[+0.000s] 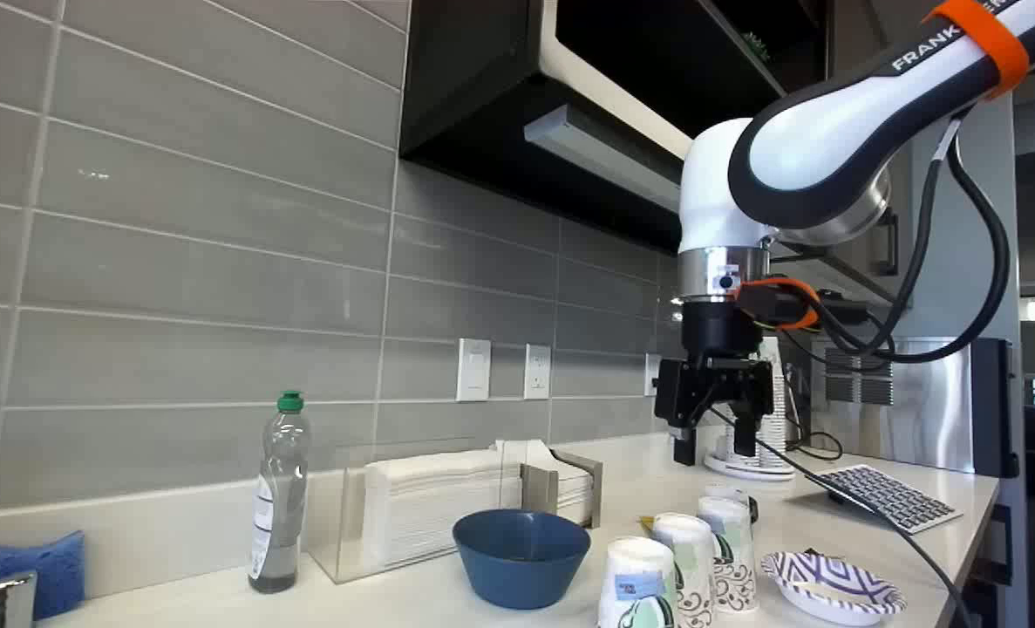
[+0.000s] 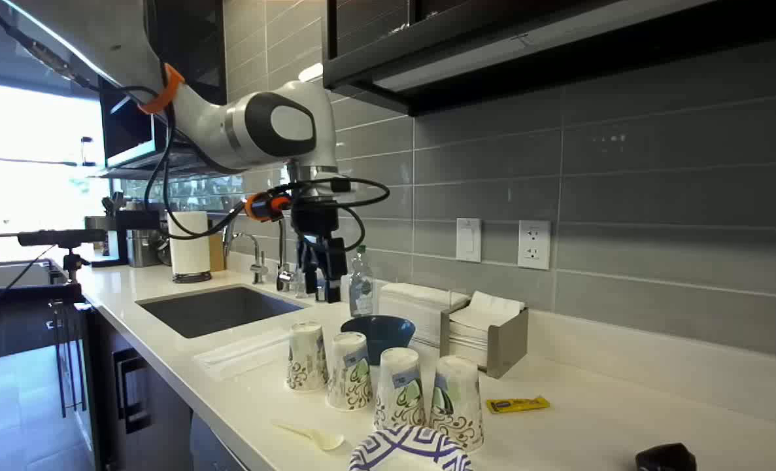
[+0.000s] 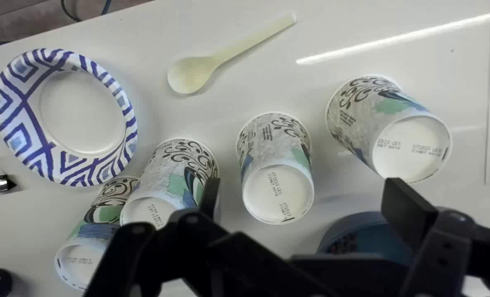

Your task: Sport stack the cups on the left onto the two cups on the right

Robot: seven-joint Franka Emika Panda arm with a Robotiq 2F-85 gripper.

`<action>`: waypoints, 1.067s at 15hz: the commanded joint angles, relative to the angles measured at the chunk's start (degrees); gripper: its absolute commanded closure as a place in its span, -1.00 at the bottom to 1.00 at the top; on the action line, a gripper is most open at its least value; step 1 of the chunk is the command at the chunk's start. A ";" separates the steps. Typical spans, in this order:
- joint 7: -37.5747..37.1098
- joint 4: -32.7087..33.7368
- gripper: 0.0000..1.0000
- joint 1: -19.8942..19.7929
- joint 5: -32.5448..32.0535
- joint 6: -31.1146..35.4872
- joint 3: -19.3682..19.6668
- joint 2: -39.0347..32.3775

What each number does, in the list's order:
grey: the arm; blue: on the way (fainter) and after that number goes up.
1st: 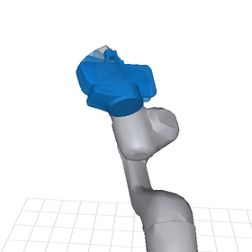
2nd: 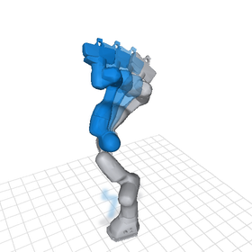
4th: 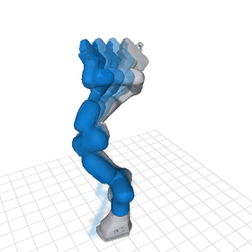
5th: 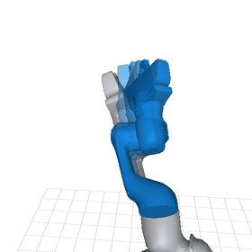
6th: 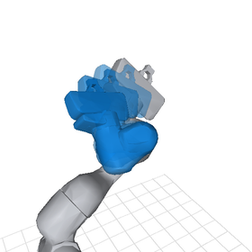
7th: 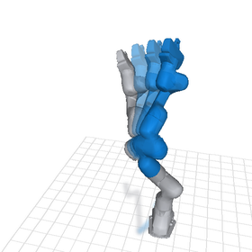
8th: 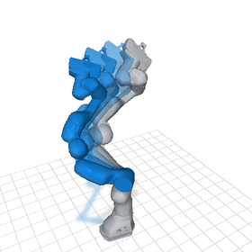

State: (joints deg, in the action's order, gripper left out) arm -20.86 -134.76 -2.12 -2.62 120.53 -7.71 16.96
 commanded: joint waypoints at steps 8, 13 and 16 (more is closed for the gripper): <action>-0.17 0.09 -1.00 0.78 -0.25 -0.13 0.75 -0.04; 0.26 -0.51 -1.00 0.75 1.94 2.69 1.96 -1.80; -0.27 -0.87 -1.00 0.61 2.01 5.12 2.54 -3.10</action>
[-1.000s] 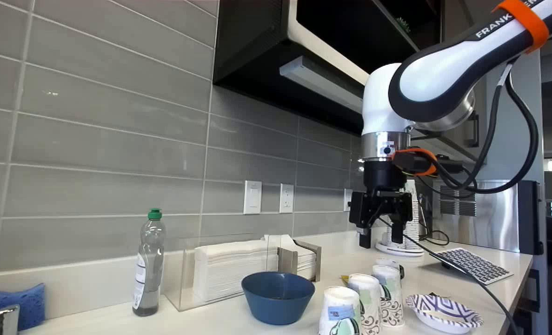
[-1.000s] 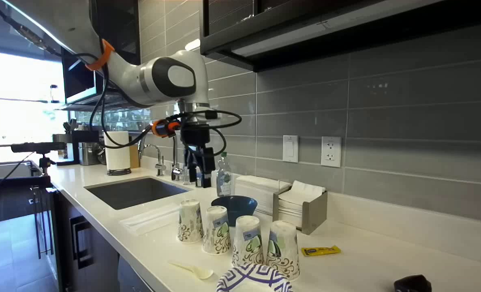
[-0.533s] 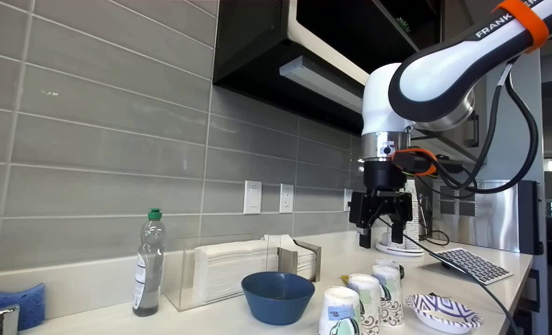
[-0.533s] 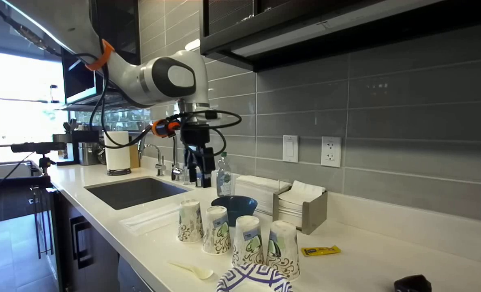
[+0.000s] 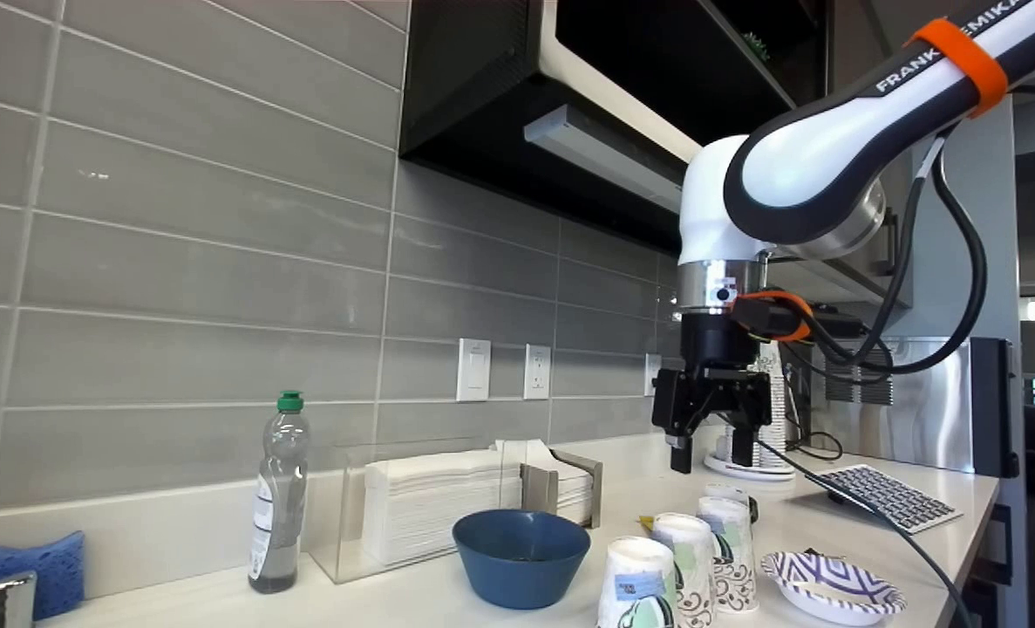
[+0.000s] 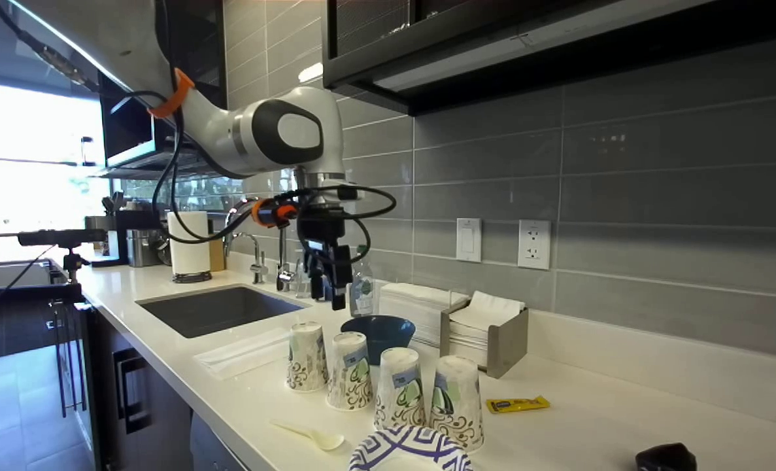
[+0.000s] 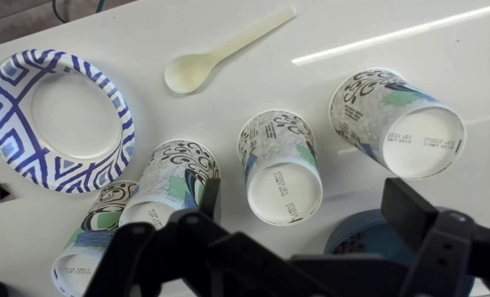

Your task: Sport stack the cups on the left onto the two cups on the right

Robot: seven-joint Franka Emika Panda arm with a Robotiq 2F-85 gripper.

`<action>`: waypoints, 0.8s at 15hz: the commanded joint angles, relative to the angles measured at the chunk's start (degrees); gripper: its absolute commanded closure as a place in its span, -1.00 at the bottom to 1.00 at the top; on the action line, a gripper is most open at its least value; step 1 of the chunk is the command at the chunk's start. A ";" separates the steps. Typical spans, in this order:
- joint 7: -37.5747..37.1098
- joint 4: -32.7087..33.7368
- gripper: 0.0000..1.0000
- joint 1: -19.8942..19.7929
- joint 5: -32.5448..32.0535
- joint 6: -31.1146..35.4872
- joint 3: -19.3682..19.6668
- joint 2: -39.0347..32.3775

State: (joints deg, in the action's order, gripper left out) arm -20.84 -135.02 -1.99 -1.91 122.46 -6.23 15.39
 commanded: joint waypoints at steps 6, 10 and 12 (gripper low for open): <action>-0.81 -1.99 -1.00 -0.05 -3.47 7.63 1.34 -4.26; -0.87 -2.47 -1.00 -0.07 -7.00 7.56 1.37 -4.64; -1.36 -2.57 -1.00 -0.19 -8.13 7.65 1.49 -4.56</action>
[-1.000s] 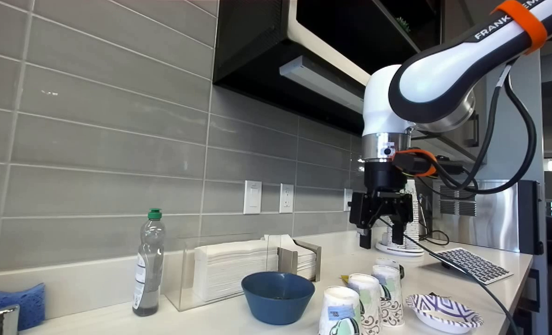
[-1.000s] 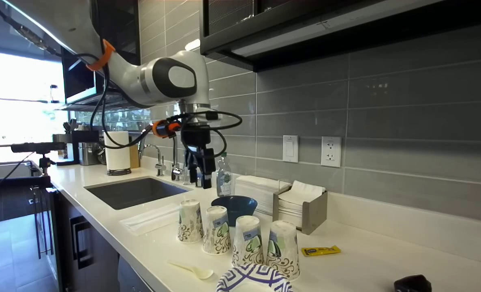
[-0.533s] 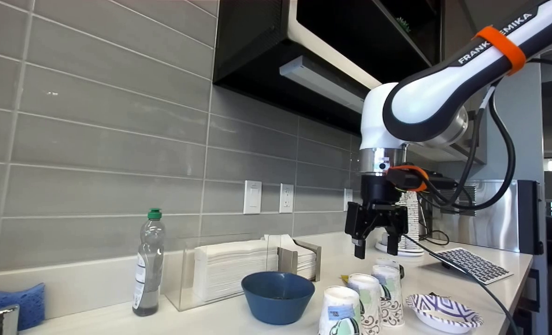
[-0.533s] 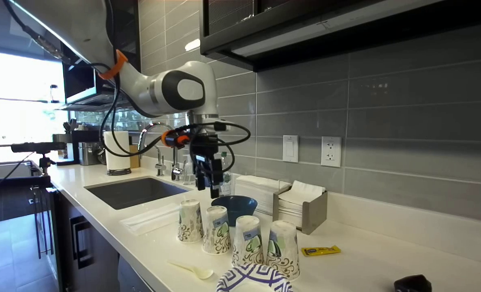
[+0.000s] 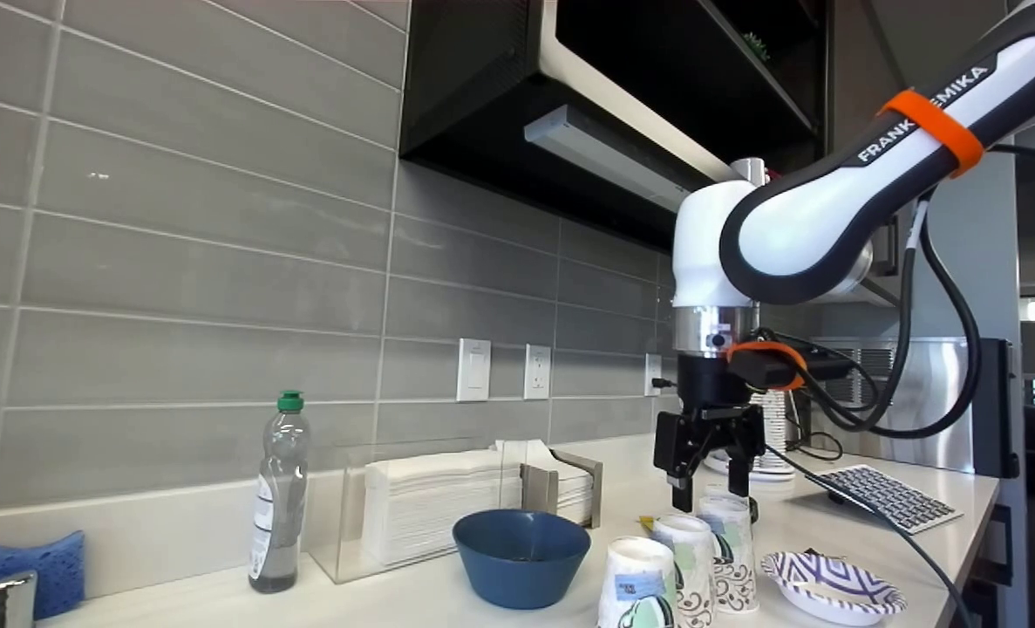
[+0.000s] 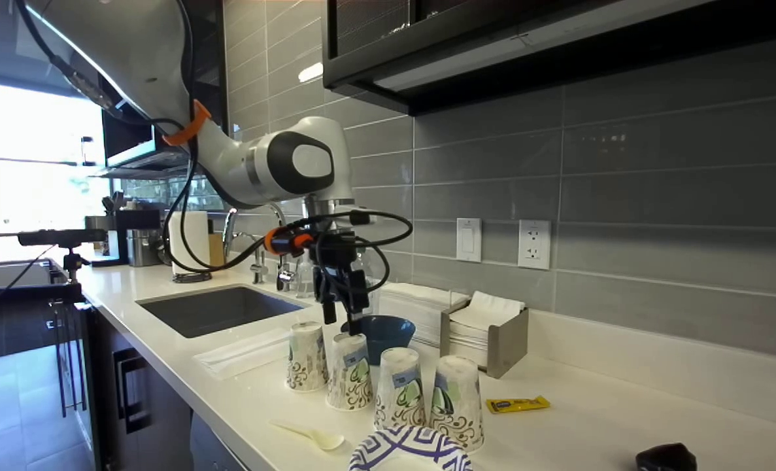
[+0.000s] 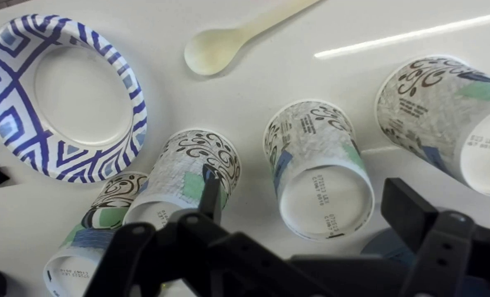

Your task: Sport stack the cups on the left onto the two cups on the right

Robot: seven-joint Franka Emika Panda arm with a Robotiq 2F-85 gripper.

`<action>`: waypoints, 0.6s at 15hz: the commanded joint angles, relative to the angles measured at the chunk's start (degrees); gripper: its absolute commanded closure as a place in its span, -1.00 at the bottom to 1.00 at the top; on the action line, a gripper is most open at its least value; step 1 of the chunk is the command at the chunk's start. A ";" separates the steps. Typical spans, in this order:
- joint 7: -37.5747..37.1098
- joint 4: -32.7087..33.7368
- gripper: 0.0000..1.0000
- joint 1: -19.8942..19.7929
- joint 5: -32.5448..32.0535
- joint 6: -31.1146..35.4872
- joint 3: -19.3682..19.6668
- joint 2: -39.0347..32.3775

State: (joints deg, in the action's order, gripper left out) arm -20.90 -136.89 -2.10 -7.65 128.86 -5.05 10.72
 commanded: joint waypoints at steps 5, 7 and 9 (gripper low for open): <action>-1.51 -0.22 -1.00 -0.36 -3.94 1.86 0.91 -1.15; -1.61 0.06 -1.00 -0.47 -4.50 2.42 1.25 -1.63; -1.70 0.33 -0.96 -0.49 -4.78 3.20 1.54 -2.28</action>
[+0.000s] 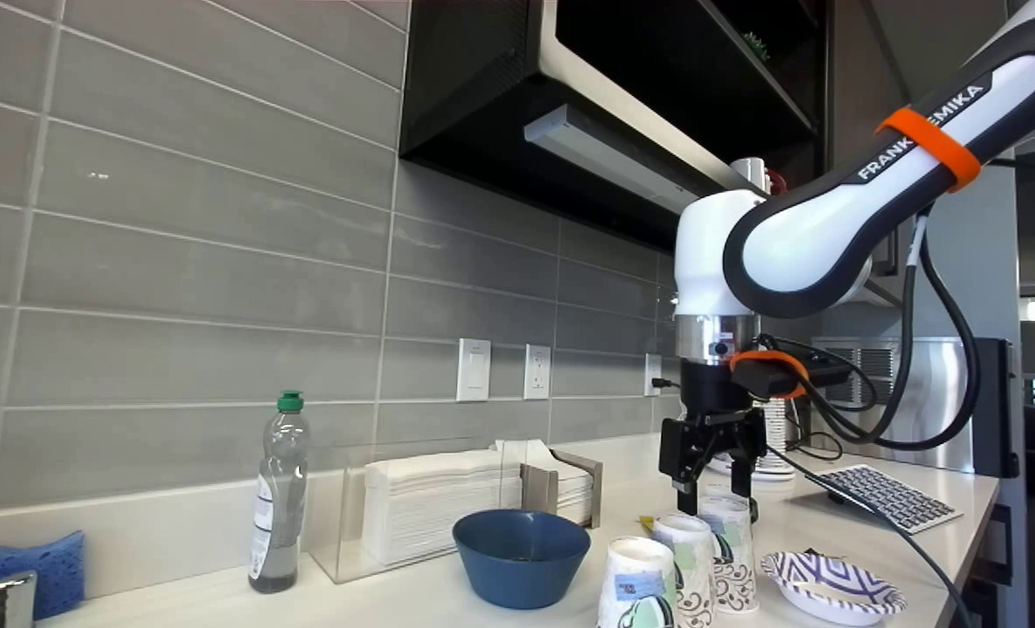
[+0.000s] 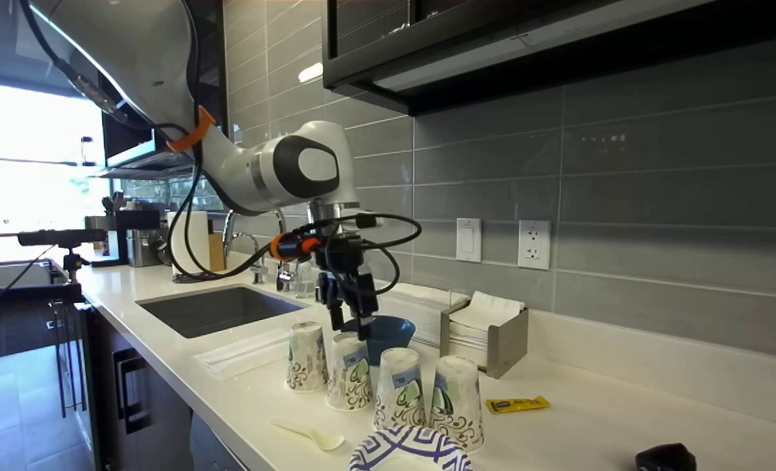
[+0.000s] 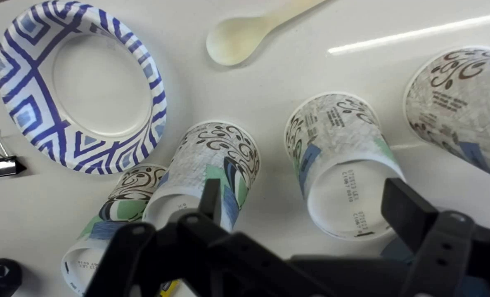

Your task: Sport stack the cups on the left onto the two cups on the right

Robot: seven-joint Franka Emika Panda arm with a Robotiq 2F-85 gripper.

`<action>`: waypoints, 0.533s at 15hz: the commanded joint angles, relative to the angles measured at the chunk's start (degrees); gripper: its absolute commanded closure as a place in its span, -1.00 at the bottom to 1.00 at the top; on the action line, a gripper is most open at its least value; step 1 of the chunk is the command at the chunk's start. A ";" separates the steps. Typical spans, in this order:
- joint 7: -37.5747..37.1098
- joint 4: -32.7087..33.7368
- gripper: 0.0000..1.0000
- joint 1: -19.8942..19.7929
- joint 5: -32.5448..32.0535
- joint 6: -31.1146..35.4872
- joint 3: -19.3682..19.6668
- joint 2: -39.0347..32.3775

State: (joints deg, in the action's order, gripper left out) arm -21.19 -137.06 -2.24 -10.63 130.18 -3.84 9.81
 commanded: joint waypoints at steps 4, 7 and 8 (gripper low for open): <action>-1.26 0.71 -0.72 -0.19 -1.58 3.36 0.78 -2.66; -1.17 0.59 -0.06 -0.09 -1.43 4.27 1.00 -3.18; -1.17 0.57 0.08 -0.07 -1.39 4.46 1.07 -3.33</action>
State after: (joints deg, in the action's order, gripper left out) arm -21.20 -137.03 -2.26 -10.83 133.20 -3.04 7.64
